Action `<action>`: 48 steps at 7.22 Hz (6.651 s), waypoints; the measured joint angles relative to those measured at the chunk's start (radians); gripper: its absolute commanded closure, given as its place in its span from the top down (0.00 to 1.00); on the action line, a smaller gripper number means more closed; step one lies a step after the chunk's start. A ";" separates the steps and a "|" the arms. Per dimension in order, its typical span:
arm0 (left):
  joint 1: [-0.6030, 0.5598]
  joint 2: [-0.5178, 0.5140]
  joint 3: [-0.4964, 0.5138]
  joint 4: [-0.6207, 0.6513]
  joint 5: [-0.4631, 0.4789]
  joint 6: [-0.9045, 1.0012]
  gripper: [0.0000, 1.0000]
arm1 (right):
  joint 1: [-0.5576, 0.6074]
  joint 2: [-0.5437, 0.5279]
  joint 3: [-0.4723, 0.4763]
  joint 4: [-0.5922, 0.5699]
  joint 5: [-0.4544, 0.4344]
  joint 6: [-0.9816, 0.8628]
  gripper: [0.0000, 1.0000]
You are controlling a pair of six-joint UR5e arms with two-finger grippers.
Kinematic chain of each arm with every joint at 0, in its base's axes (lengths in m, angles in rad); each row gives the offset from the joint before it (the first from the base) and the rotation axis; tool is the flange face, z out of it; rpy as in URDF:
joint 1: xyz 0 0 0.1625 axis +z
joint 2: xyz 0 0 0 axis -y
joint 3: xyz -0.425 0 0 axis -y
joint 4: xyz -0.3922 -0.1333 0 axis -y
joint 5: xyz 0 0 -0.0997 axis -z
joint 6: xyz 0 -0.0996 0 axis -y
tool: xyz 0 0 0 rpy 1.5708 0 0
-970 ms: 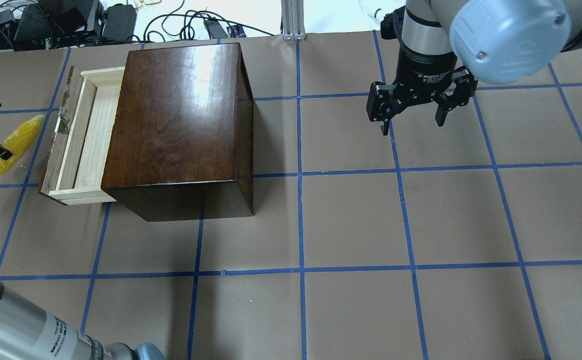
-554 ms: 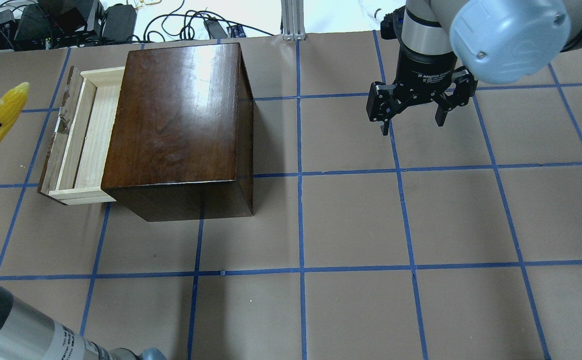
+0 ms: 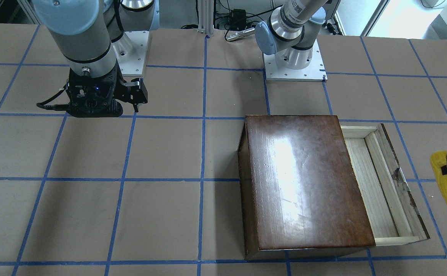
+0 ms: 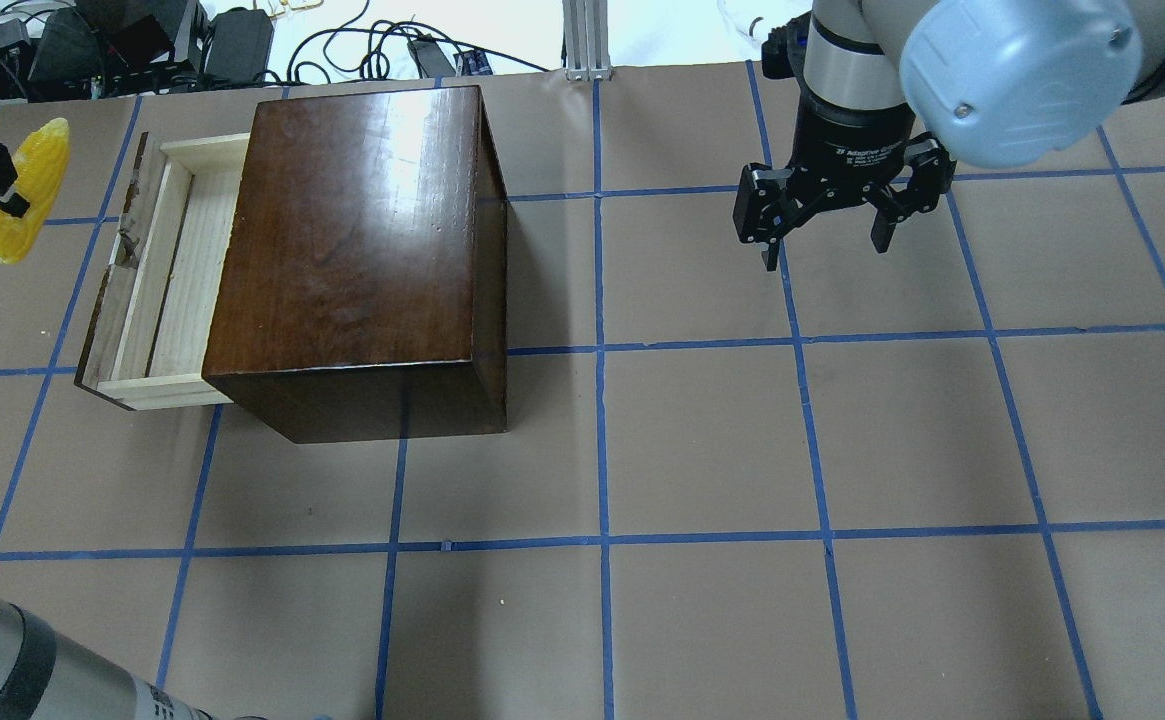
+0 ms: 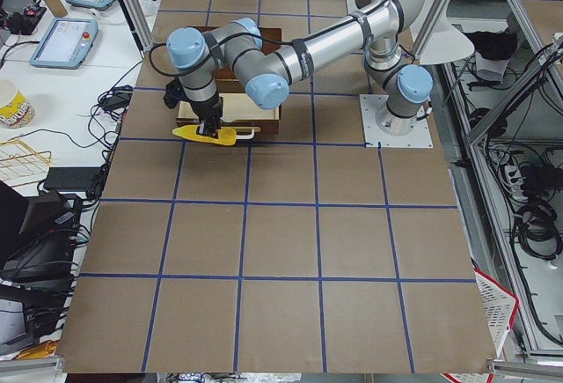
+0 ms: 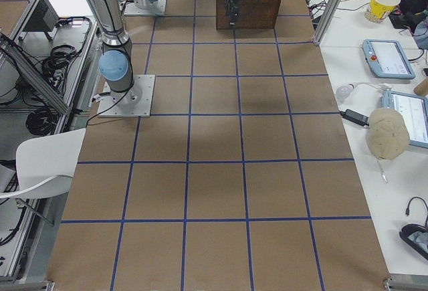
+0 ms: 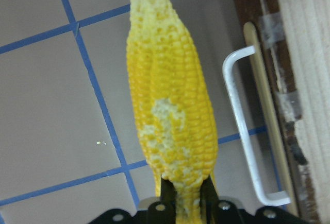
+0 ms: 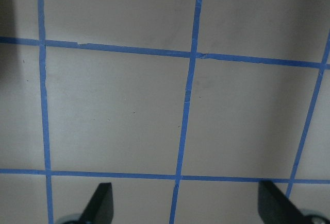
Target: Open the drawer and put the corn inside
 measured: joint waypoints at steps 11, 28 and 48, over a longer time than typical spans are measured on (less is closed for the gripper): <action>-0.138 0.005 -0.132 -0.039 -0.079 -0.163 0.00 | 0.000 0.000 0.000 0.000 0.000 0.000 1.00; -0.264 0.112 -0.046 -0.120 -0.030 -0.415 1.00 | 0.000 0.000 0.000 0.000 0.000 0.000 1.00; -0.482 0.324 -0.308 -0.056 -0.027 -0.619 1.00 | 0.000 0.000 0.000 0.000 0.000 0.000 1.00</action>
